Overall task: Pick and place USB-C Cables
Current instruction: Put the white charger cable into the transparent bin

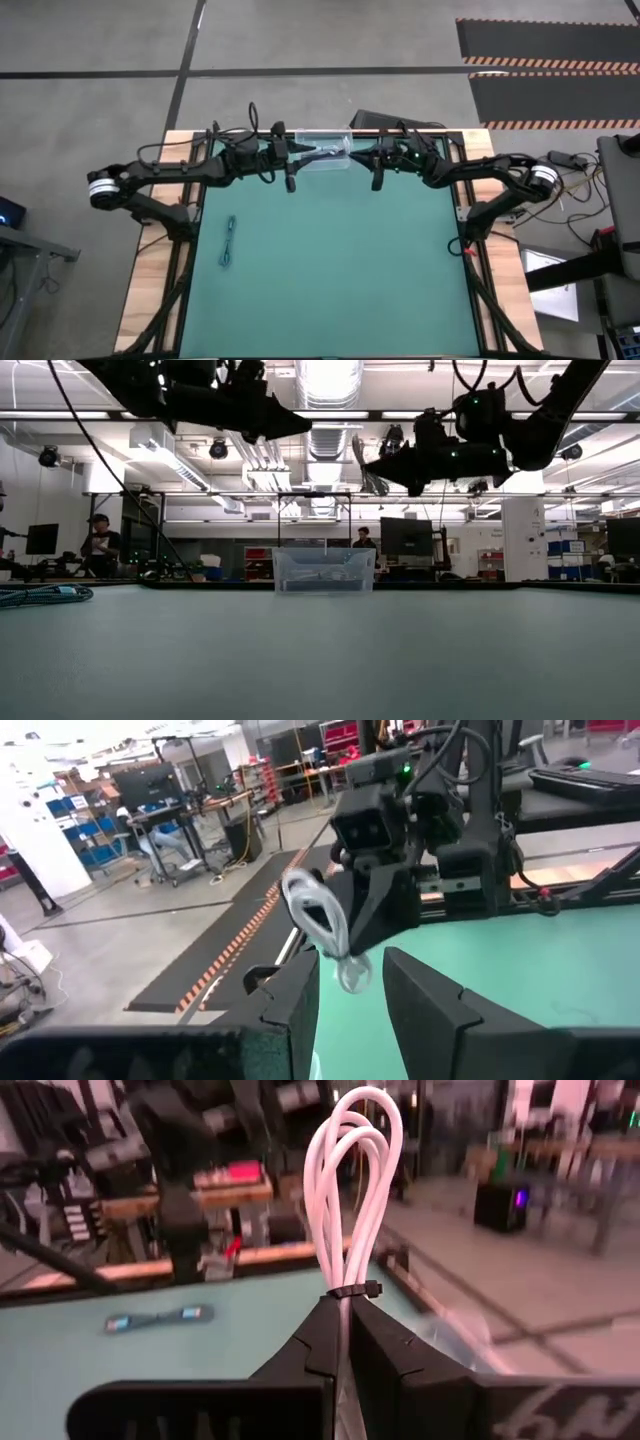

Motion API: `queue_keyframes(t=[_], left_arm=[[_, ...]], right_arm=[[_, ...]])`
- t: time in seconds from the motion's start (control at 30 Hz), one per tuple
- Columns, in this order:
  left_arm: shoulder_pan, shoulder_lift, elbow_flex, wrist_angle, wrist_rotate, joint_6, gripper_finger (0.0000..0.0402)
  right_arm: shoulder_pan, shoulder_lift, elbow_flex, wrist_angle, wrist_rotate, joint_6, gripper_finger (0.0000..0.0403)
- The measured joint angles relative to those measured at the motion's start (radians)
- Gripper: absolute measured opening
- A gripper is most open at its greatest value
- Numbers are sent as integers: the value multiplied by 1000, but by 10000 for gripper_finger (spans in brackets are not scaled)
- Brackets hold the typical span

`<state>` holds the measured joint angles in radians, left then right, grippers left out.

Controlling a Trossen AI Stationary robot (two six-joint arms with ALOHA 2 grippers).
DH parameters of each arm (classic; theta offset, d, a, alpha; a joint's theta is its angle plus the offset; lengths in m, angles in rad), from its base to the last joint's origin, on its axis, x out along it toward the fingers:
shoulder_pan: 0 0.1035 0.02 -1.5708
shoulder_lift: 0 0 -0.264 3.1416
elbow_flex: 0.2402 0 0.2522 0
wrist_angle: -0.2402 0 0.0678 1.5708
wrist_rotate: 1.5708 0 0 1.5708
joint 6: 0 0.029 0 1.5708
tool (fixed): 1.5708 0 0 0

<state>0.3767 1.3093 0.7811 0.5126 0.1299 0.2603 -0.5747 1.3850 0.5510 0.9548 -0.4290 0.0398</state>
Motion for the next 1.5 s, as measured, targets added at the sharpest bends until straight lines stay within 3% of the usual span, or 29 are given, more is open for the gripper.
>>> queue_keyframes(t=[0.37,0.8,1.5], left_arm=[[1,125,3,236,2,-103,98],[0,259,18,511,2,-205,98],[-6,310,56,527,22,-291,98]], right_arm=[[0,25,0,290,-54,-54,9],[0,29,0,307,-70,-40,9],[0,30,0,263,-69,-60,9]])
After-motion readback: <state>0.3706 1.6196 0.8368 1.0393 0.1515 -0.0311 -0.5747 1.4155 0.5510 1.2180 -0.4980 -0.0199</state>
